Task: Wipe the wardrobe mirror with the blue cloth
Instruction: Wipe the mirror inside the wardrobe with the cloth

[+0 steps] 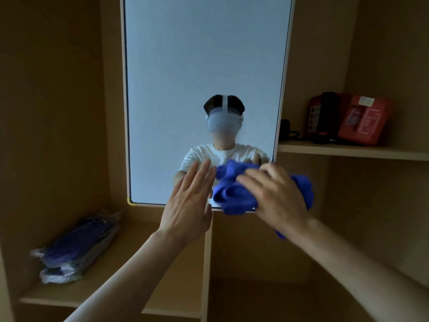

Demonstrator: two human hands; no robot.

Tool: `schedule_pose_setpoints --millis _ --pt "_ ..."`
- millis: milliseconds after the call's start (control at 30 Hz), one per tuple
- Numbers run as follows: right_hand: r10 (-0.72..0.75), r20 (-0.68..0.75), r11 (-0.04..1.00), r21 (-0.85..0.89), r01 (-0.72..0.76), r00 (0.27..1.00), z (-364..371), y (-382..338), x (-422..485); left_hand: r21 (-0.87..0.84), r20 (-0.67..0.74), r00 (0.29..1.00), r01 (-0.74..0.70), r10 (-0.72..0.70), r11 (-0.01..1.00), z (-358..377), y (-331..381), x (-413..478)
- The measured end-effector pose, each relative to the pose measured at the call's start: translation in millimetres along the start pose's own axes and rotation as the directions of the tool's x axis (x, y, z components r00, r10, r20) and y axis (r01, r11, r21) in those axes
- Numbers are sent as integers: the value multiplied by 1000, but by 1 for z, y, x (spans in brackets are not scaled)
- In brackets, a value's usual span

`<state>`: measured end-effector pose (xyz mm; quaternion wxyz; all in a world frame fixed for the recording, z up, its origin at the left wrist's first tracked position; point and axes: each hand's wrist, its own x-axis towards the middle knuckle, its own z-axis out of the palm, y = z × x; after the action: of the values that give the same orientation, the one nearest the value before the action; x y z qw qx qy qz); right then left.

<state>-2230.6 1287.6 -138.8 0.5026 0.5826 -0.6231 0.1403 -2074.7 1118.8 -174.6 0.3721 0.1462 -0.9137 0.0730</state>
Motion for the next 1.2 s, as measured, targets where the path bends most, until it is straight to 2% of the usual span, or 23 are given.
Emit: schedule_pose_setpoints --millis 100,167,267,433,567,733,1000,1133,1200 --pt "-67 147 998 22 64 987 19 -18 -29 -30 13 1000 -4 5 1000 0 1 1" --pt "-78 157 997 39 72 984 21 -19 -33 -44 -15 1000 5 -5 999 -3 1 1" --pt "-61 101 998 22 59 993 10 -14 -13 -116 -30 999 8 -12 993 -7 -1 -1" --pt "106 -123 993 -28 -110 987 -28 15 77 -143 -4 1000 -9 9 990 -7 -6 0" --pt "137 -131 988 -53 -145 982 -41 23 126 -124 3 1000 -20 20 992 -8 -14 0" --pt "-4 -101 996 -85 -5 995 -13 3 73 -172 -142 986 64 -89 983 -7 -20 -8" --pt "-188 147 981 -12 192 971 26 -40 3 -222 -65 996 38 -54 974 -5 -26 -16" --pt "-204 149 978 -12 208 968 14 -34 18 -221 -63 997 29 -44 975 -12 -30 -15" --pt "-156 98 986 -51 161 983 2 -26 44 -200 -59 997 29 -42 979 -15 -30 -16"
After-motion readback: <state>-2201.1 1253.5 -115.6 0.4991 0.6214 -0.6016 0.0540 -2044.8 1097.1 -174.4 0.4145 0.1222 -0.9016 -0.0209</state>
